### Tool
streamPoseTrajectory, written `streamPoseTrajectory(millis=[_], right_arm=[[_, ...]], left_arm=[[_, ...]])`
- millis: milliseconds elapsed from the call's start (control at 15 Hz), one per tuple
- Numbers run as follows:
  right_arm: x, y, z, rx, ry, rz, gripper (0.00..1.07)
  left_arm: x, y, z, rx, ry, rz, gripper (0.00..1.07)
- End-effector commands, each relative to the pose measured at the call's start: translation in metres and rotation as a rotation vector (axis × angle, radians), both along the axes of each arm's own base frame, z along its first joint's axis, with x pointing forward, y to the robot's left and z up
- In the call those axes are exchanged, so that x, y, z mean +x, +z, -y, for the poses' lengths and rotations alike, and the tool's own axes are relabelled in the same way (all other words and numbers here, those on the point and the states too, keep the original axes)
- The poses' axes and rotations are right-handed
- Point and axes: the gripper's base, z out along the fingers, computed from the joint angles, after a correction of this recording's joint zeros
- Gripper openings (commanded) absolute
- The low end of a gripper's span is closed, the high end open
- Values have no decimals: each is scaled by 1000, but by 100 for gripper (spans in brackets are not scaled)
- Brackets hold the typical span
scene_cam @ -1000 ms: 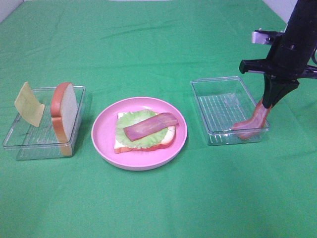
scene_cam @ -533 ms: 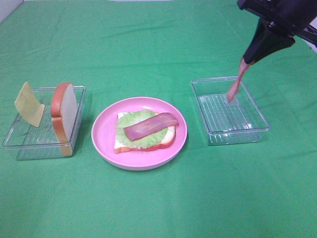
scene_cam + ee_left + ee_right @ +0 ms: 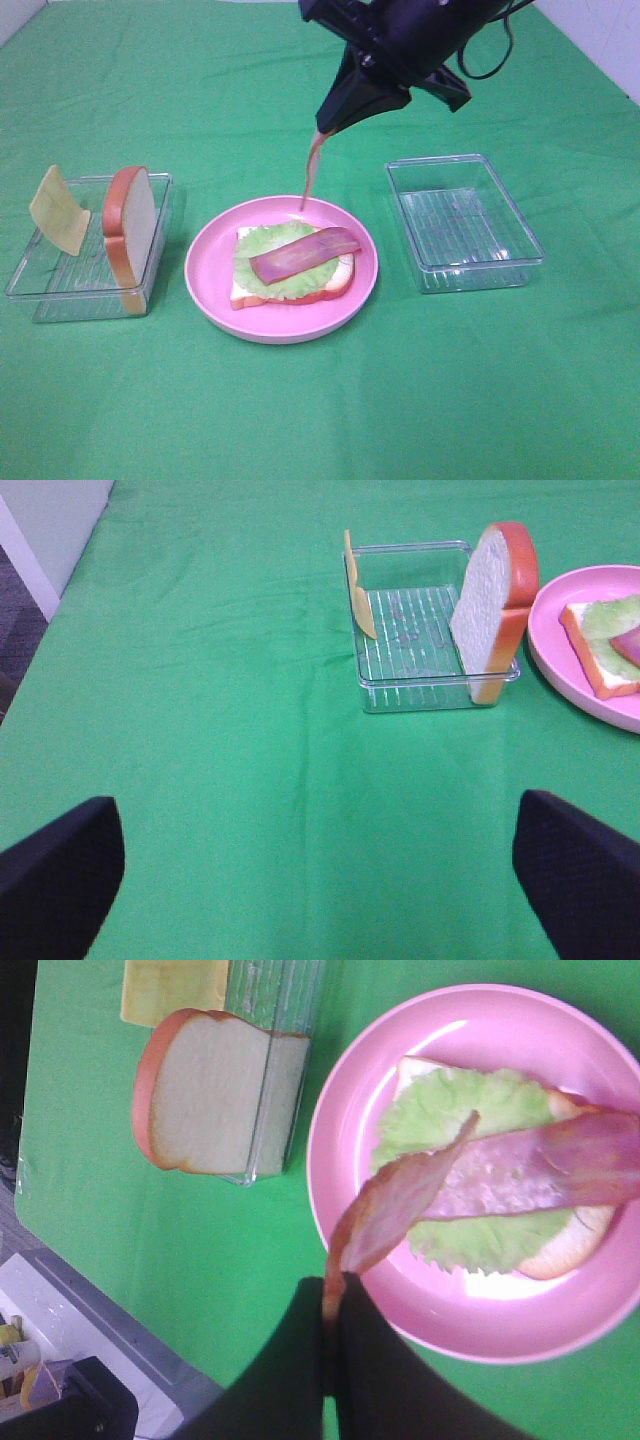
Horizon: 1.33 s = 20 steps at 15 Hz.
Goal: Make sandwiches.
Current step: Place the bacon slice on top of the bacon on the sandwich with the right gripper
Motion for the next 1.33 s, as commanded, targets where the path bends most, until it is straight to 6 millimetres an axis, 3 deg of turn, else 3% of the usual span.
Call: streamPoseTrajectory(millis=[67,400,667,933,1333], right_arm=[[5,-16,-21,60,13,7,0],[28,-45,-48,174,6,-85,0],[28,-73,-64,153,30,-142,0],[30,-90,-62,92,47,-146,0],[31,-105,-35,-258,112,-96,0]], left_arm=[[0,1,0,-7,-2,20,102],[0,1,0,-7,-2,20,102],[0,1,0,-7,-2,20,102],[0,1,0,-7,-2,20,102],[0,1,0,-7,-2,20,102]])
